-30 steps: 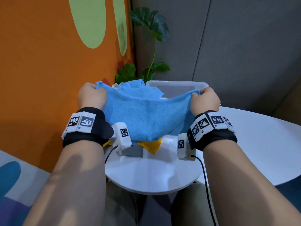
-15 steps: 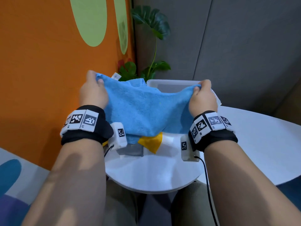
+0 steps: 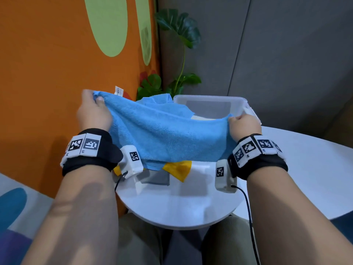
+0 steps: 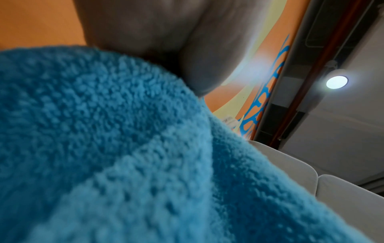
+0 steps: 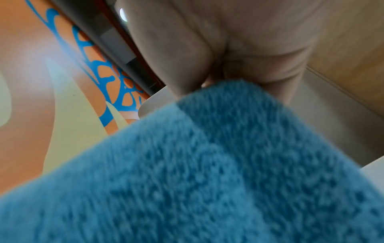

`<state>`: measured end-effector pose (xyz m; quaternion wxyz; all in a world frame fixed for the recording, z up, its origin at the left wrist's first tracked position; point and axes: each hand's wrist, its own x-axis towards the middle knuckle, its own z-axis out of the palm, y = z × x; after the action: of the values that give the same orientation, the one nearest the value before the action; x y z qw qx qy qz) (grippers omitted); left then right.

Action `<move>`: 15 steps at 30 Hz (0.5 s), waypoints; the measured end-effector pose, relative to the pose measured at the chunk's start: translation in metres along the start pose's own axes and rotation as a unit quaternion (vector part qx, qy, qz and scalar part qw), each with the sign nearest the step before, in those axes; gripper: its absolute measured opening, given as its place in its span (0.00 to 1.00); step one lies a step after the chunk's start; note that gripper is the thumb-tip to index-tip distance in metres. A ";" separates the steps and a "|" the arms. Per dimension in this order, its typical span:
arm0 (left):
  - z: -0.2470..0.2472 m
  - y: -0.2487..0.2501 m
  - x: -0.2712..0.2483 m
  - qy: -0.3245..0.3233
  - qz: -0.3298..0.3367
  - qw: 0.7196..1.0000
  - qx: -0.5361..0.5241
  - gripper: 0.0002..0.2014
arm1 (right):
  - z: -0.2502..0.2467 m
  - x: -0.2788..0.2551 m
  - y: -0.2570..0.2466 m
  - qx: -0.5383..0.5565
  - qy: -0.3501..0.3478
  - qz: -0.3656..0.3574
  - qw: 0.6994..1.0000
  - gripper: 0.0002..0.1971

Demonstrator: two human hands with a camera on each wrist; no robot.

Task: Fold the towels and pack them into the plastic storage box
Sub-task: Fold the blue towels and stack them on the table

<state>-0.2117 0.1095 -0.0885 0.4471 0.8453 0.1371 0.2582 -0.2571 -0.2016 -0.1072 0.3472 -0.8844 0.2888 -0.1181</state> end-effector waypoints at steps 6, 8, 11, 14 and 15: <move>0.002 -0.004 -0.002 -0.046 -0.023 0.997 0.063 0.14 | 0.000 0.001 0.004 0.019 0.006 0.012 1.000 0.14; 0.002 -0.006 0.000 -0.076 -0.028 0.990 0.112 0.15 | -0.003 -0.002 0.005 0.023 0.028 0.009 0.999 0.17; 0.005 -0.007 0.001 -0.101 -0.024 0.983 0.148 0.10 | -0.005 -0.007 0.001 0.028 0.035 0.005 0.999 0.19; 0.012 0.004 -0.006 -0.113 -0.011 0.983 0.148 0.08 | -0.004 -0.016 -0.013 0.053 0.005 -0.006 0.999 0.20; 0.015 0.008 -0.010 -0.117 -0.009 0.983 0.142 0.11 | -0.003 -0.019 -0.018 0.062 -0.010 -0.015 0.998 0.19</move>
<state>-0.2119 0.0896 -0.0918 0.3381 0.9232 0.1266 0.1315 -0.2658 -0.1812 -0.0927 0.4020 -0.8667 0.2640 -0.1322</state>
